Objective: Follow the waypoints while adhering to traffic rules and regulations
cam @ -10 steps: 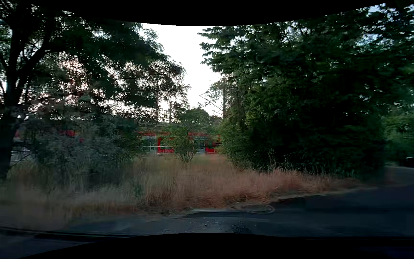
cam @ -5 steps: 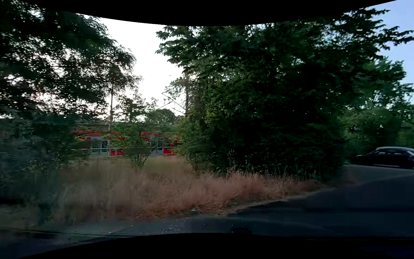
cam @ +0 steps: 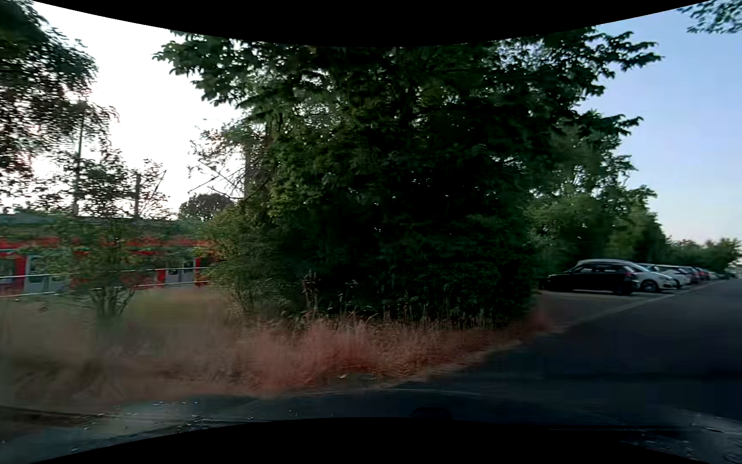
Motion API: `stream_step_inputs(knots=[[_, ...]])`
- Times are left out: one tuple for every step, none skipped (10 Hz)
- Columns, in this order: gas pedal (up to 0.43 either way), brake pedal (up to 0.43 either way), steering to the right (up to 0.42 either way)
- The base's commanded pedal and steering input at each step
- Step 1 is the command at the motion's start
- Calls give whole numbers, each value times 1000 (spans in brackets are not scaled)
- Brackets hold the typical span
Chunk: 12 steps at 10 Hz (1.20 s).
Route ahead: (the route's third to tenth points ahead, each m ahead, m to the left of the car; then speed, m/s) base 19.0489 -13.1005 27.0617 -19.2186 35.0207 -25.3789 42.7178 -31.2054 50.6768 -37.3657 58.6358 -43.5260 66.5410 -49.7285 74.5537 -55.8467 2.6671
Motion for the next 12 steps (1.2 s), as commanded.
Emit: stream_step_inputs(knots=[[157, 0, 642], [157, 0, 642], [157, 0, 642], [157, 0, 640], [157, 0, 635], [157, 0, 626], [157, 0, 609], [157, 0, 579], [157, 0, 540], [157, 0, 505], [157, 0, 452], [157, 0, 404]])
